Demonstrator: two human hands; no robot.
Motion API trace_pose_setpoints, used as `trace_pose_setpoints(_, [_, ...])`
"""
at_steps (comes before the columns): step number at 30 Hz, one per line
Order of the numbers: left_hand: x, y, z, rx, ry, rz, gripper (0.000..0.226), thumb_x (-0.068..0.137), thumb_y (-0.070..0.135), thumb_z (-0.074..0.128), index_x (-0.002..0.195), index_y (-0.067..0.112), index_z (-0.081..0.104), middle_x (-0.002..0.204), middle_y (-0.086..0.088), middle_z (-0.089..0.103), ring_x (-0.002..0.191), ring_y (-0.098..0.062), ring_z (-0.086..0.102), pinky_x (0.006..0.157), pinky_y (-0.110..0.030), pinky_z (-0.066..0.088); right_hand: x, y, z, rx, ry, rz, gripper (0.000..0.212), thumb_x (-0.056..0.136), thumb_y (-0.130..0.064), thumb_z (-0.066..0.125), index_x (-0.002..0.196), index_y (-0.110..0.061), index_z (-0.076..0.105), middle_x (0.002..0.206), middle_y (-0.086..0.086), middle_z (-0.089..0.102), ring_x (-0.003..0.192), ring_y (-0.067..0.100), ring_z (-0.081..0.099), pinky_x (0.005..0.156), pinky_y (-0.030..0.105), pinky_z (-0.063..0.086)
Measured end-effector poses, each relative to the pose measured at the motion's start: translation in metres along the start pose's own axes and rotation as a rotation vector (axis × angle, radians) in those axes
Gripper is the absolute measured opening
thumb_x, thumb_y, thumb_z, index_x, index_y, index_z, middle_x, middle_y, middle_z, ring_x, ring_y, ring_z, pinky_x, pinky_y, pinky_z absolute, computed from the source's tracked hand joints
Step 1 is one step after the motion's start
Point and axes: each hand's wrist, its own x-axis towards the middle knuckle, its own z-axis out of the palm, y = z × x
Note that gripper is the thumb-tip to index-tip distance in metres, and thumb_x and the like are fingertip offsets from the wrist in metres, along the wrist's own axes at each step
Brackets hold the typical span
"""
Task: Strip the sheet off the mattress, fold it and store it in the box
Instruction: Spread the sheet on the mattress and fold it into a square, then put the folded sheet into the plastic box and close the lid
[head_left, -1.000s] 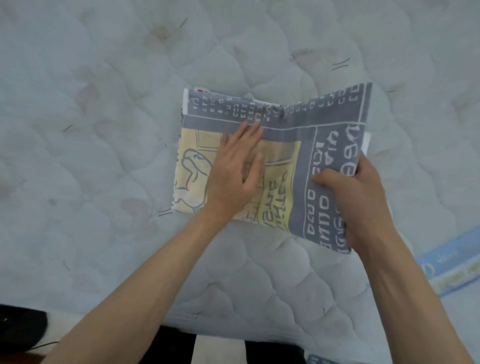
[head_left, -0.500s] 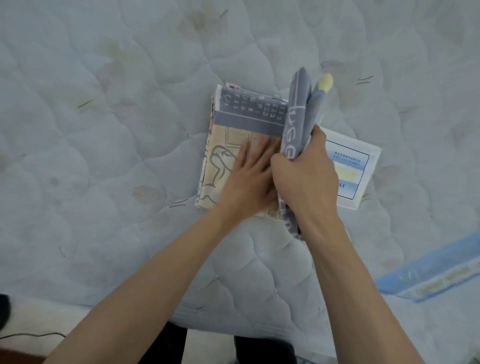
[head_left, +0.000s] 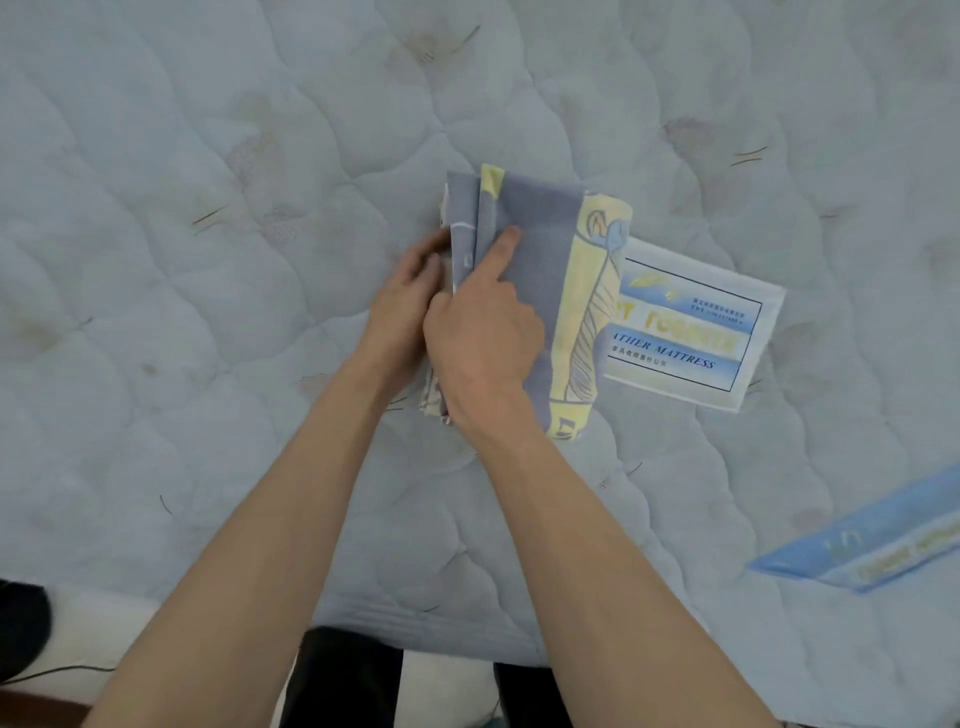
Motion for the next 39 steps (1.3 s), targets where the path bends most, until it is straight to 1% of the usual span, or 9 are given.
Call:
trace_pose_setpoints(5, [0.010, 0.032, 0.003, -0.010, -0.111, -0.072, 0.053, 0.095, 0.058, 0.055, 0.125, 0.014, 0.062, 0.099, 0.002, 0.075, 0.089, -0.012, 0.073, 0.073, -0.024, 0.057, -0.022, 0.024, 0.017, -0.097, 0.163, -0.203, 0.076, 0.089, -0.046, 0.047, 0.153, -0.006, 0.035, 0.107, 0.005, 0.067, 0.097, 0.029, 0.059, 0.091, 0.047, 0.035])
trace_pose_setpoints(8, [0.015, 0.034, 0.023, 0.402, 0.054, 0.043, 0.069, 0.081, 0.054, 0.077, 0.127, 0.020, 0.039, 0.118, 0.007, 0.063, 0.104, -0.011, 0.066, 0.089, -0.032, 0.054, -0.050, 0.052, 0.037, -0.077, 0.204, -0.288, 0.065, 0.095, -0.049, 0.044, 0.145, -0.009, 0.048, 0.127, 0.008, 0.058, 0.124, 0.031, 0.048, 0.113, 0.055, 0.027])
trace_pose_setpoints(11, [0.016, 0.029, 0.045, 0.576, 0.169, 0.125, 0.094, 0.079, 0.051, 0.080, 0.148, 0.018, 0.025, 0.149, -0.003, 0.044, 0.131, -0.022, 0.052, 0.107, -0.032, 0.043, -0.076, 0.083, 0.064, -0.144, 0.084, -0.426, 0.071, 0.102, -0.053, 0.035, 0.153, -0.005, 0.036, 0.162, 0.016, 0.026, 0.153, 0.034, 0.016, 0.122, 0.056, 0.012])
trace_pose_setpoints(18, [0.021, 0.022, 0.056, 0.779, 0.257, 0.200, 0.095, 0.095, 0.049, 0.064, 0.161, 0.006, 0.011, 0.163, -0.015, 0.025, 0.148, -0.028, 0.031, 0.115, -0.034, 0.029, -0.083, 0.108, 0.073, -0.129, -0.006, -0.647, 0.075, 0.102, -0.055, 0.038, 0.156, -0.003, 0.030, 0.165, 0.016, 0.017, 0.155, 0.031, 0.009, 0.124, 0.054, 0.012])
trace_pose_setpoints(22, [0.003, 0.017, 0.042, 0.671, 0.300, 0.096, 0.109, 0.078, 0.067, 0.072, 0.156, 0.010, 0.021, 0.157, -0.005, 0.043, 0.139, -0.022, 0.048, 0.111, -0.038, 0.041, -0.056, 0.126, 0.031, 0.300, 0.289, -0.189, 0.059, 0.096, -0.052, 0.048, 0.148, -0.023, 0.045, 0.161, 0.001, 0.032, 0.151, 0.022, 0.025, 0.121, 0.047, 0.021])
trace_pose_setpoints(25, [-0.025, -0.001, 0.046, 0.443, 0.334, -0.064, 0.079, 0.065, 0.067, 0.082, 0.119, 0.015, 0.058, 0.106, 0.010, 0.073, 0.091, -0.014, 0.072, 0.078, -0.031, 0.054, -0.019, 0.147, 0.003, 0.768, 0.015, 0.270, 0.065, 0.088, -0.049, 0.062, 0.143, -0.017, 0.047, 0.143, 0.002, 0.051, 0.133, 0.020, 0.047, 0.113, 0.045, 0.038])
trace_pose_setpoints(27, [-0.036, -0.010, 0.048, 0.160, 0.191, -0.144, 0.048, 0.070, 0.047, 0.090, 0.102, 0.014, 0.075, 0.091, 0.005, 0.080, 0.082, -0.014, 0.077, 0.070, -0.031, 0.060, -0.003, 0.152, -0.007, 0.820, -0.121, 0.317, 0.051, 0.084, -0.055, 0.066, 0.122, -0.021, 0.058, 0.121, -0.003, 0.065, 0.113, 0.018, 0.061, 0.100, 0.040, 0.048])
trace_pose_setpoints(31, [-0.079, -0.002, 0.034, -0.042, -0.085, -0.294, 0.039, 0.082, 0.021, 0.082, 0.118, 0.007, 0.073, 0.113, -0.015, 0.076, 0.101, -0.031, 0.075, 0.080, -0.041, 0.062, -0.028, 0.164, -0.036, 0.979, -0.270, 0.368, 0.042, 0.073, -0.062, 0.074, 0.093, -0.026, 0.067, 0.094, -0.014, 0.075, 0.084, 0.006, 0.072, 0.074, 0.026, 0.056])
trace_pose_setpoints(39, [-0.291, 0.046, 0.051, 0.124, -0.283, -0.335, 0.035, 0.085, 0.002, 0.072, 0.119, 0.010, 0.071, 0.112, -0.014, 0.076, 0.093, -0.028, 0.076, 0.072, -0.036, 0.062, -0.241, 0.235, -0.157, 1.067, -0.496, 0.485, 0.050, 0.094, -0.063, 0.050, 0.118, -0.022, 0.065, 0.112, -0.001, 0.073, 0.102, 0.022, 0.070, 0.091, 0.042, 0.056])
